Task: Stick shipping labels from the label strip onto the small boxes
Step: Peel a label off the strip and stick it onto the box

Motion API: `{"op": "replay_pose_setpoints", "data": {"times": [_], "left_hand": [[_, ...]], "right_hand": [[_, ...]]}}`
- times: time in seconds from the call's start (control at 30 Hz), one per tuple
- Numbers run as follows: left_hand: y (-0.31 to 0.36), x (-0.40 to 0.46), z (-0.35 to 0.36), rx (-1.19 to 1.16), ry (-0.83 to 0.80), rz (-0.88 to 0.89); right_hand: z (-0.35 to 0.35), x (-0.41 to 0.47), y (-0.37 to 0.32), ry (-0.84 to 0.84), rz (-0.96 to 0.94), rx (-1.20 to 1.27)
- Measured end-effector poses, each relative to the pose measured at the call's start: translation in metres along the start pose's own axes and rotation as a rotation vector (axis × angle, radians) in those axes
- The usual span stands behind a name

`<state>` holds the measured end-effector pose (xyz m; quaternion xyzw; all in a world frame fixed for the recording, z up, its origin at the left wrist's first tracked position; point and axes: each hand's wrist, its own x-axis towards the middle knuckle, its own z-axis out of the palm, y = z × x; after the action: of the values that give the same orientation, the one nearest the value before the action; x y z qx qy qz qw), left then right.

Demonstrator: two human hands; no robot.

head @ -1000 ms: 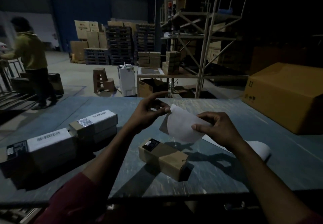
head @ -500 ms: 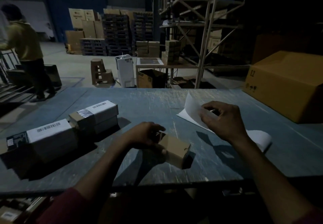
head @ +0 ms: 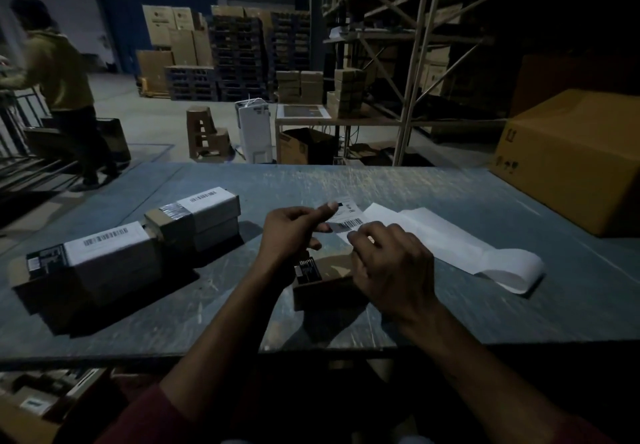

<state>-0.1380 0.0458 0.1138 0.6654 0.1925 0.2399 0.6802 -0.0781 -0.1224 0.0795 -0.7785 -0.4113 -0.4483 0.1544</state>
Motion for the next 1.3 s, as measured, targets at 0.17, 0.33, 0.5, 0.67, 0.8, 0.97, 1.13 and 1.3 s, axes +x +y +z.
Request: {"op": "replay_pose_setpoints", "data": {"times": [0.17,0.33,0.5,0.67,0.8,0.97,1.13,1.3], "left_hand": [[-0.001,0.001,0.006,0.033,0.034,0.014],[0.004,0.003,0.005,0.139,-0.008,0.138],[0.004,0.007,-0.003,0.136,-0.087,0.169],[-0.007,0.008,0.001,0.114,-0.116,0.093],[-0.012,0.006,0.000,0.221,-0.099,0.092],[-0.011,0.004,-0.006,0.309,-0.102,0.084],[-0.011,0.012,-0.011,0.354,-0.092,-0.033],[-0.019,0.020,-0.014,0.453,-0.101,-0.055]], "right_hand": [[0.001,-0.011,-0.010,-0.036,0.049,-0.001],[-0.026,-0.016,-0.007,-0.142,0.264,0.403],[-0.040,-0.007,0.024,-0.142,0.704,0.677],[-0.024,0.004,0.048,-0.323,1.070,1.087],[-0.020,0.003,0.049,-0.401,1.112,1.071],[-0.013,0.010,0.058,-0.527,1.168,1.056],[-0.004,0.020,0.062,-0.620,1.213,1.051],[0.006,0.021,0.064,-0.673,1.223,0.984]]}}
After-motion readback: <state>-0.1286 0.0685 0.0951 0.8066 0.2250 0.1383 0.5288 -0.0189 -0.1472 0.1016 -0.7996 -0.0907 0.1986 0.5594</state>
